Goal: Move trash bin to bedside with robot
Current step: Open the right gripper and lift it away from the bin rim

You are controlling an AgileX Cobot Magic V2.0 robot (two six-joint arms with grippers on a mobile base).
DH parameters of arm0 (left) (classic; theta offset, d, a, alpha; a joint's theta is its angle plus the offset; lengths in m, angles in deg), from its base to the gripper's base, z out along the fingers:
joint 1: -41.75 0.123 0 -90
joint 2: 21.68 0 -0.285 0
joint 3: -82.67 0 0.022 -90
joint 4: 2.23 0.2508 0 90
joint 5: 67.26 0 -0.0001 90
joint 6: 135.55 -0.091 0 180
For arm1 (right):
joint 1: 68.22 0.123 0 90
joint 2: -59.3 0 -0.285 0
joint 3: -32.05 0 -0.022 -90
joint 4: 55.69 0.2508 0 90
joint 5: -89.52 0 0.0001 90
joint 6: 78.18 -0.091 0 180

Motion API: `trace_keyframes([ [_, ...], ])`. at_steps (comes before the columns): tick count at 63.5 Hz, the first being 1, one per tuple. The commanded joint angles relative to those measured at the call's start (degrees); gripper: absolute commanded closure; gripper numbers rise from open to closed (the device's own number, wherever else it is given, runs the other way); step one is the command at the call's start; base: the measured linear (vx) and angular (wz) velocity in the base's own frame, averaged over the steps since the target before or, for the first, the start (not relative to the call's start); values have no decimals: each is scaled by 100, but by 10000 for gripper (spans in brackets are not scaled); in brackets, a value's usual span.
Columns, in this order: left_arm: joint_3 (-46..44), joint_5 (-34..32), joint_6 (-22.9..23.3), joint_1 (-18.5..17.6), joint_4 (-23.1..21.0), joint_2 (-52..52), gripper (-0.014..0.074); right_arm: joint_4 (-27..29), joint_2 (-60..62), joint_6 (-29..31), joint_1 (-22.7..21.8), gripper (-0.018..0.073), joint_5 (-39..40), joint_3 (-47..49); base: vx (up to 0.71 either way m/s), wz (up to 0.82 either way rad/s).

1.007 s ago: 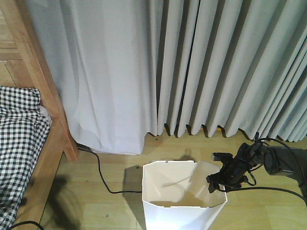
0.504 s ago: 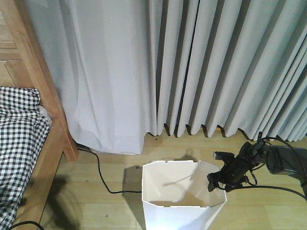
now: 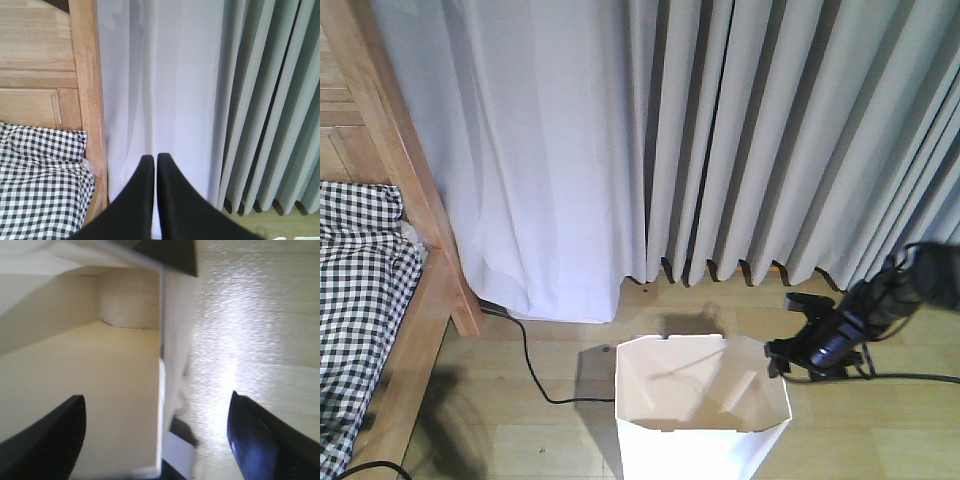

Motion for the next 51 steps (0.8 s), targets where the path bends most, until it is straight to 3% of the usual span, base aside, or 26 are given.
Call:
trace_keyframes([
  [1, 151, -461, 13, -2, 0, -77, 602, 440, 1015, 810, -7, -13, 310, -622, 0, 0],
  [10, 151, -461, 13, -2, 0, -77, 602, 1083, 2374, 1751, -7, -13, 314, -1589, 0, 0],
  [15, 151, -461, 13, -2, 0, -77, 602, 1265, 3081, 1943, -7, -13, 346, -2018, 0, 0],
  [40, 151, -461, 13, -2, 0, -77, 602, 1247, 7152, 1917, -7, -13, 734, -3661, 0, 0],
  [51, 151, -461, 13, -2, 0, -77, 602, 1291, 8873, 1507, -7, -13, 795, -4066, 0, 0],
])
